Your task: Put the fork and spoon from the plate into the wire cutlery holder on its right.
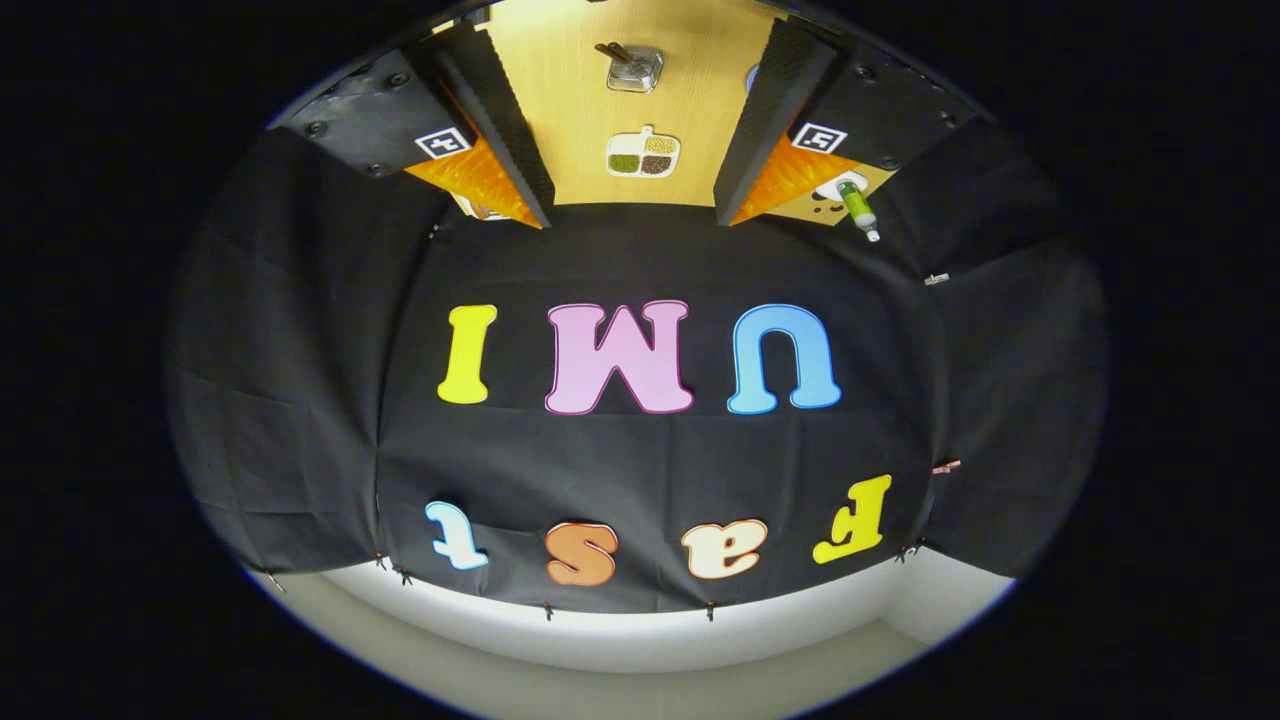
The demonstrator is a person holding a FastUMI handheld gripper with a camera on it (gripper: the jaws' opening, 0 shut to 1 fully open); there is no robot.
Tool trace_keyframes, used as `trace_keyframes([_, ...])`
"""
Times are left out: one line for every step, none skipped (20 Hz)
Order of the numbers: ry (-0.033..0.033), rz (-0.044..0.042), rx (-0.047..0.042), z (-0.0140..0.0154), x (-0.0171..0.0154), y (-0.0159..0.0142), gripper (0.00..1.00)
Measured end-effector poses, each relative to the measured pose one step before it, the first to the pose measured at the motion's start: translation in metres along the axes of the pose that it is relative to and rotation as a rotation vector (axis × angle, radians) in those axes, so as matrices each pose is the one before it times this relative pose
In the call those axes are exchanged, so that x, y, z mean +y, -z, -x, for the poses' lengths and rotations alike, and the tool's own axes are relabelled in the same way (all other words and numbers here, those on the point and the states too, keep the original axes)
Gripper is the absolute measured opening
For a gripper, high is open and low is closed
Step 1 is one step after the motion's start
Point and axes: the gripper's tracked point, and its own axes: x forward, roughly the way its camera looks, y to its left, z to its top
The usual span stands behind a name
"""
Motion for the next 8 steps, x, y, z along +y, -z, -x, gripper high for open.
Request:
trace_keyframes([-0.02303,-0.00077,-0.00853,0.0021,0.00593,-0.00032,1.0])
trace_keyframes([-0.02417,0.01007,-0.01426,0.00096,0.004,-0.00037,0.99])
trace_keyframes([-0.01646,0.01274,-0.0051,0.00021,-0.00091,0.00042,1.0])
trace_keyframes([-0.01757,0.00818,-0.00635,0.00109,0.001,-0.0003,0.99])
trace_keyframes([-0.02077,0.00228,-0.0114,0.00231,0.00272,-0.00193,0.99])
trace_keyframes([-0.01034,0.00645,-0.00919,0.01541,0.01299,-0.0122,1.0])
trace_keyframes([0.00305,0.00511,-0.01069,0.00204,-0.00805,-0.00042,0.99])
trace_keyframes([0.00327,-0.00354,-0.01041,0.00267,-0.0059,-0.00043,0.99])
